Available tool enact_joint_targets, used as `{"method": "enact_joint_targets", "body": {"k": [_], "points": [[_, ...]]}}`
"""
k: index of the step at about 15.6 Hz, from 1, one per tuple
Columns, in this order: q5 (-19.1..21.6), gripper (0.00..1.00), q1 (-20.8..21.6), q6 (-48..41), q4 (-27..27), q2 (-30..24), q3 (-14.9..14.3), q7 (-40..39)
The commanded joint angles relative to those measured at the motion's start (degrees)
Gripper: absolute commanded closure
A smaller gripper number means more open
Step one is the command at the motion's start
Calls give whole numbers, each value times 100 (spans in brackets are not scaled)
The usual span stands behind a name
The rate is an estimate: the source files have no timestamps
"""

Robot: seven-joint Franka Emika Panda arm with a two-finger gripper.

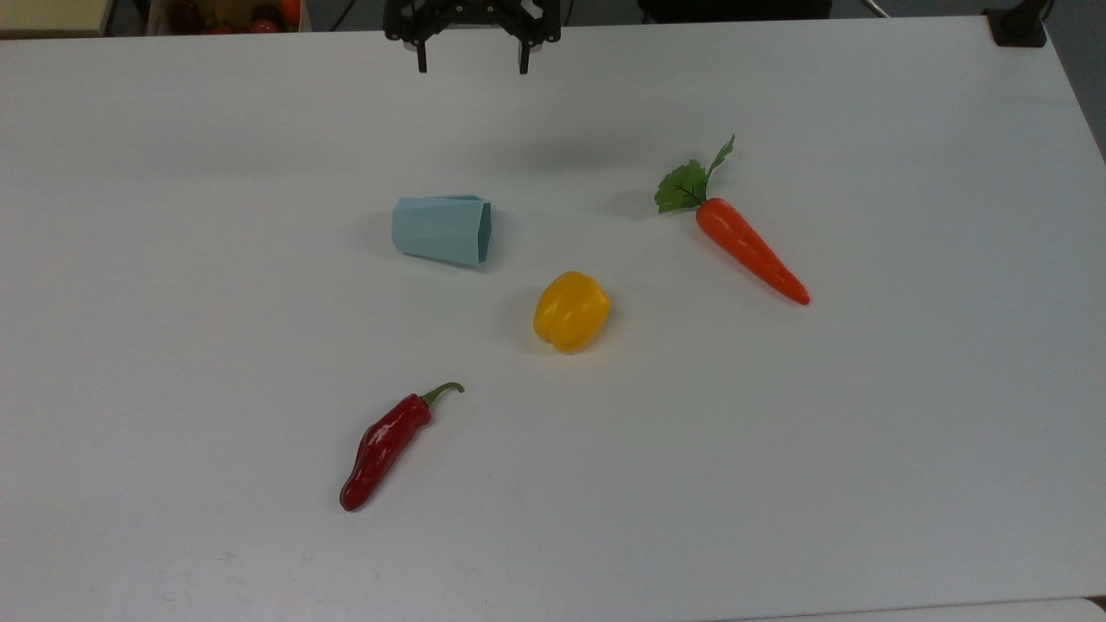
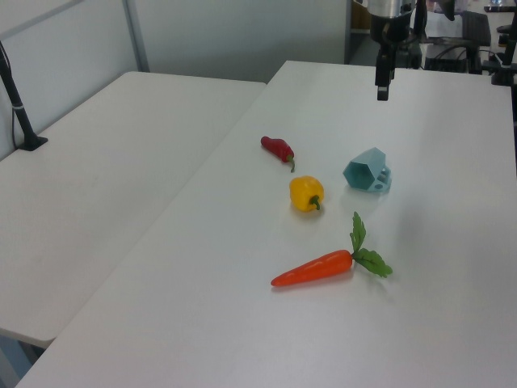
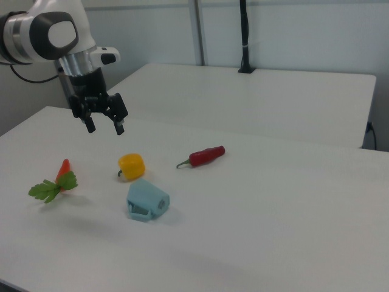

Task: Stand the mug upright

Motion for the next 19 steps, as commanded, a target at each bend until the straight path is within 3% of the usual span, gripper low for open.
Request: {"method": "enact_joint_targets", "body": {"k": [1, 7, 11, 15, 19], "points": [[76, 0, 0, -75, -144, -113, -10, -127], [41, 0, 52, -75, -152, -60, 7, -109], [-116, 0, 114, -40, -161, 177, 43, 390], [-950, 0, 482, -57, -170, 633, 51, 1049], [-1917, 0, 834, -57, -170, 1187, 51, 2330]]}}
